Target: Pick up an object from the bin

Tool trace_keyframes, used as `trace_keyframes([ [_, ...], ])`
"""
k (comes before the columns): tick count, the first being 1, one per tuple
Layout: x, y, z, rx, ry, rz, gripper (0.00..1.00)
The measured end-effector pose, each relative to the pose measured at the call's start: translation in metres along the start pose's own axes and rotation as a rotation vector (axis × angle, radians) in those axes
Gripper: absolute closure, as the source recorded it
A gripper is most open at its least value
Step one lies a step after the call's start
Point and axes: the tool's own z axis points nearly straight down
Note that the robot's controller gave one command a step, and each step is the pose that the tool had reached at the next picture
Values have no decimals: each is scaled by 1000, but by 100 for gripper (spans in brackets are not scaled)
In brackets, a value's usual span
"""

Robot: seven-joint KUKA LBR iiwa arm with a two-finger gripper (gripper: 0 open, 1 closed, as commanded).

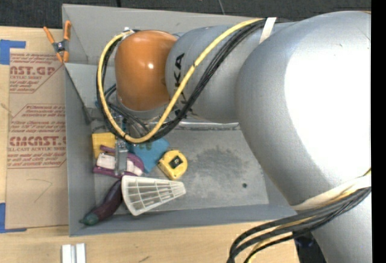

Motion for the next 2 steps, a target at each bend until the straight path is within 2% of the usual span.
trace_keyframes([
  [1,-7,2,-1,-4,-8,38,0],
  [2,-8,-4,25,-2,1,92,0],
])
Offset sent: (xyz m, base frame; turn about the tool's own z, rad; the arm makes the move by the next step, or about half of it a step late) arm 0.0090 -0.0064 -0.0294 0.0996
